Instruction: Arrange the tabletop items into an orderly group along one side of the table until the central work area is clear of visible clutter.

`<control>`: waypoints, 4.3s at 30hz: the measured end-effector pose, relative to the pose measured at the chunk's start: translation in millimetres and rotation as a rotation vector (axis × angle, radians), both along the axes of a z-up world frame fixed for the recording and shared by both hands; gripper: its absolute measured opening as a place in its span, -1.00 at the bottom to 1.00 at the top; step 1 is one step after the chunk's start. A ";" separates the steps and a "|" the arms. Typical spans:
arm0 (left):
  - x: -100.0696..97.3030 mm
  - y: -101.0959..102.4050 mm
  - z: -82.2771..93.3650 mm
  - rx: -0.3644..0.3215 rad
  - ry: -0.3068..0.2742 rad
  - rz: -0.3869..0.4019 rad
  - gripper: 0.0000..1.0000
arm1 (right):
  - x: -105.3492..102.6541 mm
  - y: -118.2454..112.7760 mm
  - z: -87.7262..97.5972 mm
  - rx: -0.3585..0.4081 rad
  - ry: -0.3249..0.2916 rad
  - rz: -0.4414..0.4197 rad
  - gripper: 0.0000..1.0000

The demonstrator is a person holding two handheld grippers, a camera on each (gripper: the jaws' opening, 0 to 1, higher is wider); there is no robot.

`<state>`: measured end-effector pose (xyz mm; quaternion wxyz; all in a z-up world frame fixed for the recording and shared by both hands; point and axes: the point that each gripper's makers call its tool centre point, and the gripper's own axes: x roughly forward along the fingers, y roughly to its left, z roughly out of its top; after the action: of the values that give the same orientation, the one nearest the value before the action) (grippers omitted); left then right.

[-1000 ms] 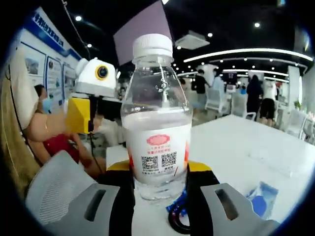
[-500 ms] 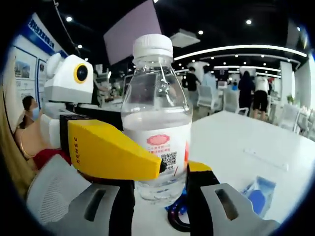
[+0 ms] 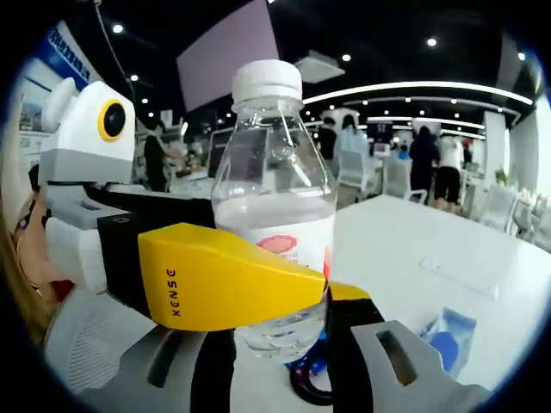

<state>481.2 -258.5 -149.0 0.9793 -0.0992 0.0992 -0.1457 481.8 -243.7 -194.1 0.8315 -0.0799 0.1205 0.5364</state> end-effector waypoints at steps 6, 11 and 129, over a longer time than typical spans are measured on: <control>-1.6 1.3 -8.1 0.019 0.053 0.007 -0.16 | -0.8 -0.4 -3.4 -0.026 -0.011 -0.014 -0.22; -0.5 4.0 -8.4 0.034 0.053 0.026 -0.23 | -0.7 0.2 -2.3 -0.029 -0.019 -0.013 -0.22; 238.3 182.2 -133.2 0.184 0.049 0.354 -0.30 | 66.9 -132.1 -111.6 -0.168 0.231 -0.338 0.99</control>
<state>719.5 -76.3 -282.2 0.9919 -0.0289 0.1167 0.0410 548.7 -375.7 -305.7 0.8806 -0.0656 0.2708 0.3833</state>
